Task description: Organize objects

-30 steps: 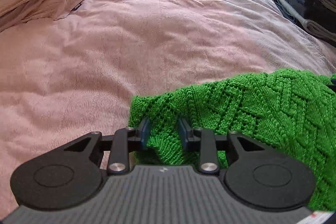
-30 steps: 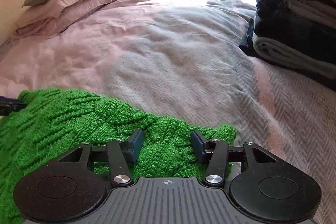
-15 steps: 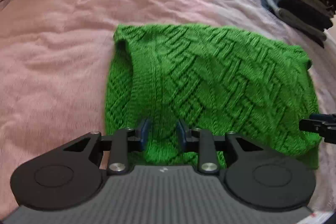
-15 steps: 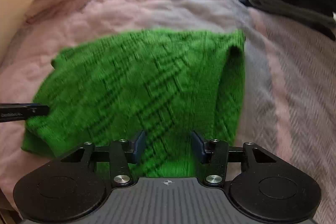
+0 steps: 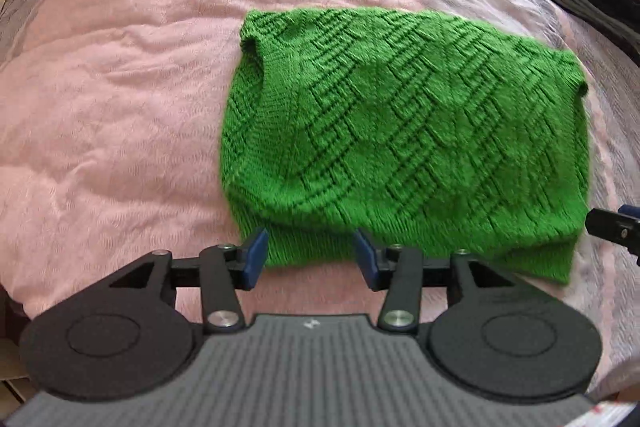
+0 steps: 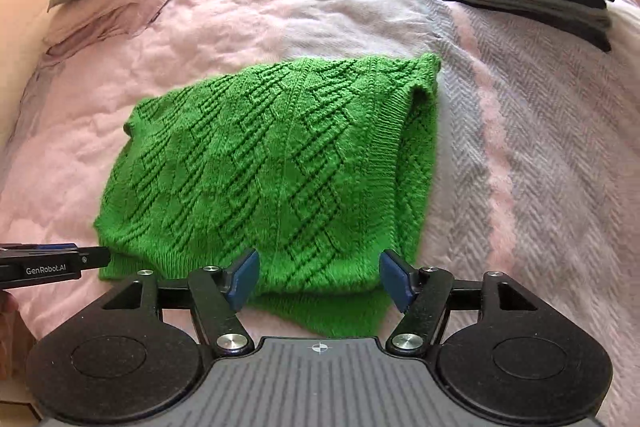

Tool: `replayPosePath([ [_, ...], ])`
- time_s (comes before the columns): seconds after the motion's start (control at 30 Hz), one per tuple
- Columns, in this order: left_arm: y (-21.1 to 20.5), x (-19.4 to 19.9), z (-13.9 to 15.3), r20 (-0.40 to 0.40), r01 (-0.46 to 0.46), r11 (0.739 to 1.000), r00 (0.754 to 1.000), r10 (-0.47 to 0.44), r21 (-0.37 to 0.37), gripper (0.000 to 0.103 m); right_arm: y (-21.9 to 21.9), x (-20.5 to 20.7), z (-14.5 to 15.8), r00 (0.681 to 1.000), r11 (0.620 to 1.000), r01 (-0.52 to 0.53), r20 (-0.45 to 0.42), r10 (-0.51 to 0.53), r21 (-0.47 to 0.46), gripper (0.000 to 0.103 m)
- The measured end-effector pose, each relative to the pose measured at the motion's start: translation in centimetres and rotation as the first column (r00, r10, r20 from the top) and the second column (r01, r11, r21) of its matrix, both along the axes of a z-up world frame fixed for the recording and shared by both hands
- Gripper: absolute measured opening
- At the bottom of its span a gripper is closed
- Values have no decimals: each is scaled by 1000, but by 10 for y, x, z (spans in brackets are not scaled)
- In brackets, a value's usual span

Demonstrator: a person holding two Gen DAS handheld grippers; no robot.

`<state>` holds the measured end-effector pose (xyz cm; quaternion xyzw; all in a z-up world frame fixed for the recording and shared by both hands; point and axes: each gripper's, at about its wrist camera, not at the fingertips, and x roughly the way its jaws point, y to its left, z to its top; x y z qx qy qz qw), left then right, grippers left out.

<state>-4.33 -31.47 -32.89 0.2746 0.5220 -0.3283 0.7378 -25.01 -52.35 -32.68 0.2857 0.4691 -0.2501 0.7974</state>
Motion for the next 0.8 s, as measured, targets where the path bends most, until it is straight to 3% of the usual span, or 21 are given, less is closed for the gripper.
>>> replayPosePath([
  [0.33, 15, -30, 11, -36, 5, 1000, 999, -4, 20, 48, 18, -33, 15, 1000, 1000, -5, -28, 5, 15, 65],
  [0.8, 20, -14, 17, -43, 21, 1000, 999, -20, 15, 51, 24, -15, 16, 999, 1000, -4, -52, 5, 7, 65],
])
